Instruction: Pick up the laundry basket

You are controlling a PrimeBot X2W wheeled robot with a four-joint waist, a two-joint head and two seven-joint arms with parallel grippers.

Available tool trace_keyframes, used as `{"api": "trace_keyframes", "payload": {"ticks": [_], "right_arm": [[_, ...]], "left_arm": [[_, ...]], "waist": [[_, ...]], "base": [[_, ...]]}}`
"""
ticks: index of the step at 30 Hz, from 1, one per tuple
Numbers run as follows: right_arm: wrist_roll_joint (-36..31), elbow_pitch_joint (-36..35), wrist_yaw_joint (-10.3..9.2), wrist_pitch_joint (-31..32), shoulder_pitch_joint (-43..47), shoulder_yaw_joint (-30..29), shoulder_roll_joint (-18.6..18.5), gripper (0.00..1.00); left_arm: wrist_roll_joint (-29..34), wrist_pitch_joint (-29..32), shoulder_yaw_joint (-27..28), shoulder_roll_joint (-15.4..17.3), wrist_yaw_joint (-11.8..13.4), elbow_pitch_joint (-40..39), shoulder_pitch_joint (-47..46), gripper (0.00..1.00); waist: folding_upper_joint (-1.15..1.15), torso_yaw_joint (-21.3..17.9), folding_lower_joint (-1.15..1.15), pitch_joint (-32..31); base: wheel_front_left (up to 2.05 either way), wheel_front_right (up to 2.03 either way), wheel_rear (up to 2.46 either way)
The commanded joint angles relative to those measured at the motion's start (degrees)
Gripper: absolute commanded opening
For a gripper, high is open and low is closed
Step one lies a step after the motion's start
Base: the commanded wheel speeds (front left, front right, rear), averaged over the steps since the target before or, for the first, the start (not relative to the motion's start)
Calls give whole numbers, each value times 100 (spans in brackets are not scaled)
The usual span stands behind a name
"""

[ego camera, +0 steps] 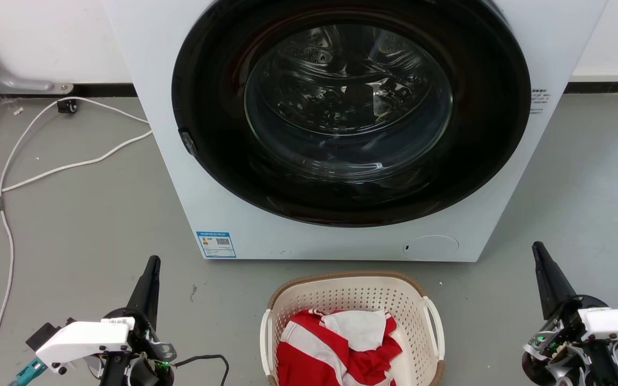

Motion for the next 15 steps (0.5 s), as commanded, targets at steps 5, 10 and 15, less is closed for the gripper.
{"api": "trace_keyframes", "payload": {"ticks": [5,10,15], "right_arm": [[-7,3,16,-2,-75,4,22,0],[-7,3,16,-2,-75,4,22,0],[-7,3,16,-2,-75,4,22,0]], "left_arm": [[20,17,7,-2,-20,4,-61,0],[20,18,7,-2,-20,4,-61,0],[20,18,7,-2,-20,4,-61,0]], "waist": [[0,0,0,0],[0,0,0,0],[0,0,0,0]], "base": [[0,0,0],[0,0,0],[0,0,0]]}}
